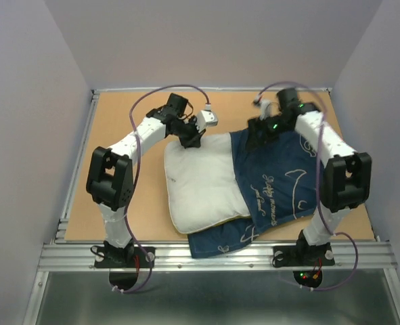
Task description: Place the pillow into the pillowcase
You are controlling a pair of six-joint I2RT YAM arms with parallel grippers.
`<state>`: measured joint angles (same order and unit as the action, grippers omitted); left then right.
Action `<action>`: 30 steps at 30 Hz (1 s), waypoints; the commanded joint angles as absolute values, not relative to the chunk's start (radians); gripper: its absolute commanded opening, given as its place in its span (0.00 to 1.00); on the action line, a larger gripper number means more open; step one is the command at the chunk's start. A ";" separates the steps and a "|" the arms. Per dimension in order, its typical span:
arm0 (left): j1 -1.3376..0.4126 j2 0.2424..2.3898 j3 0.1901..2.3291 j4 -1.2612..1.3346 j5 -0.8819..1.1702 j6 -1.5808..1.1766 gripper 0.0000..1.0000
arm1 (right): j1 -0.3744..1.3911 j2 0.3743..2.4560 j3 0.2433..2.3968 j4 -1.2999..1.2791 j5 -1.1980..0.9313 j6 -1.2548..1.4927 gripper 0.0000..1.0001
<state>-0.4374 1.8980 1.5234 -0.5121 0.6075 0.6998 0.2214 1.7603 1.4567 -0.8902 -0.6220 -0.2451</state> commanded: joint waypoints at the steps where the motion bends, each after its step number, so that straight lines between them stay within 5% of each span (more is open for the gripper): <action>1: -0.453 1.715 1.699 -0.397 0.476 0.793 0.00 | -0.067 1.721 1.868 -0.864 -0.762 -0.144 0.93; 5: -0.478 1.732 1.955 -0.408 0.446 0.839 0.00 | -0.126 1.820 2.199 -0.864 -0.733 -0.034 0.93; 9: -0.584 1.593 1.898 -0.416 0.452 0.981 0.00 | -0.127 1.847 2.339 -0.864 -0.753 0.038 0.95; 16: -0.891 1.119 1.142 -0.155 0.307 1.233 0.00 | -0.072 1.767 2.113 -0.856 -0.916 0.054 1.00; 22: -1.011 1.069 1.101 -0.189 0.247 1.146 0.00 | 0.182 1.663 1.864 -0.870 -0.849 -0.040 1.00; 30: -1.078 1.063 1.097 -0.195 0.222 1.126 0.00 | 0.285 1.678 1.847 -0.966 -0.838 -0.086 1.00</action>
